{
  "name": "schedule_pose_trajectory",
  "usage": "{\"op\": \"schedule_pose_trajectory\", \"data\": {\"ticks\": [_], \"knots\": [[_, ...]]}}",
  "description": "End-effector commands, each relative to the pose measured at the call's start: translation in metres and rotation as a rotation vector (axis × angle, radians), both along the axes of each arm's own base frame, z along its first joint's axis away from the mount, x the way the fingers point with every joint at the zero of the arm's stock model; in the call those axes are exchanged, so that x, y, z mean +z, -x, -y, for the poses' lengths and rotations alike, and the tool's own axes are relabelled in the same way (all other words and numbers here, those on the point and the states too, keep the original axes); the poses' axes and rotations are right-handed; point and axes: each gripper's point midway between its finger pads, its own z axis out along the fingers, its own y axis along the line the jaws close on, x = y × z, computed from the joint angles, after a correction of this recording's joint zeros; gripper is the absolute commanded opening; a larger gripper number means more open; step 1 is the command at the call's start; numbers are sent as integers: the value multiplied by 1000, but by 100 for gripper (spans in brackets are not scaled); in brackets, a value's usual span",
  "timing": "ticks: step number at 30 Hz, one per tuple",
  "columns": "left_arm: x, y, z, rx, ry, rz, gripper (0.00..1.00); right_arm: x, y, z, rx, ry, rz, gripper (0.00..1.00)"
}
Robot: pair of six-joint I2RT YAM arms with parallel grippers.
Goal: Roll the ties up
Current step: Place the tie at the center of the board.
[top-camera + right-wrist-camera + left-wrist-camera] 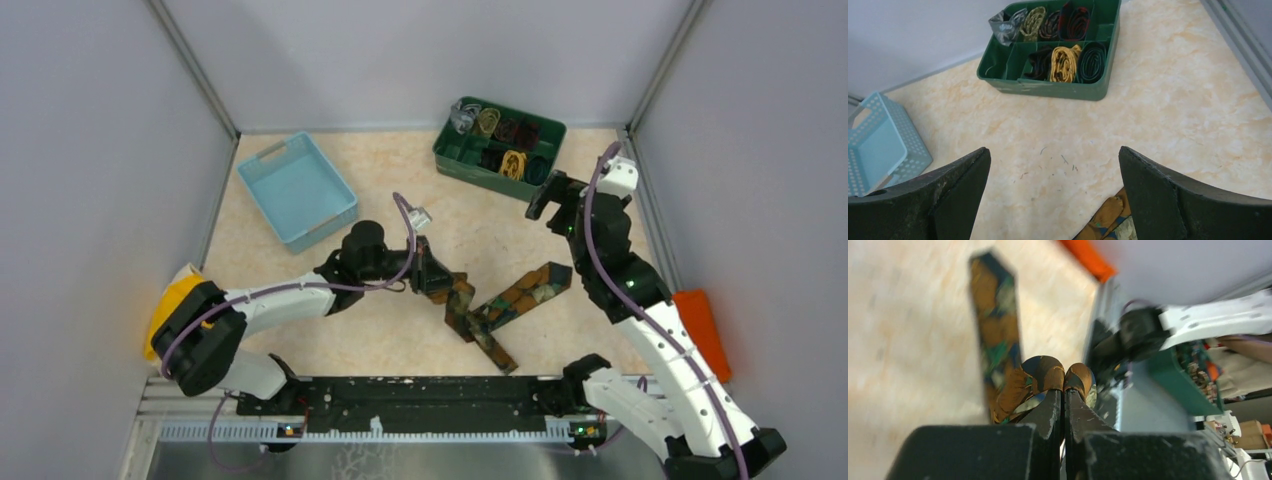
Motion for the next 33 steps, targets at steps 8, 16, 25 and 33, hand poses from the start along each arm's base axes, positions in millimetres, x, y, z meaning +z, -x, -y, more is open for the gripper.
{"op": "schedule_pose_trajectory", "data": {"ticks": [8,16,25,33], "knots": [[-127,-12,-58,246,-402,-68,3,-51,-31,-51,179,-40,-139,99],[-134,9,-99,355,-495,-150,52,-96,-61,-79,251,-12,-261,99],[-98,2,-136,591,-431,-164,44,-161,-100,-94,239,42,-424,86],[-117,-85,-150,929,-615,-210,0,-207,-160,-96,208,36,-538,47]]}}
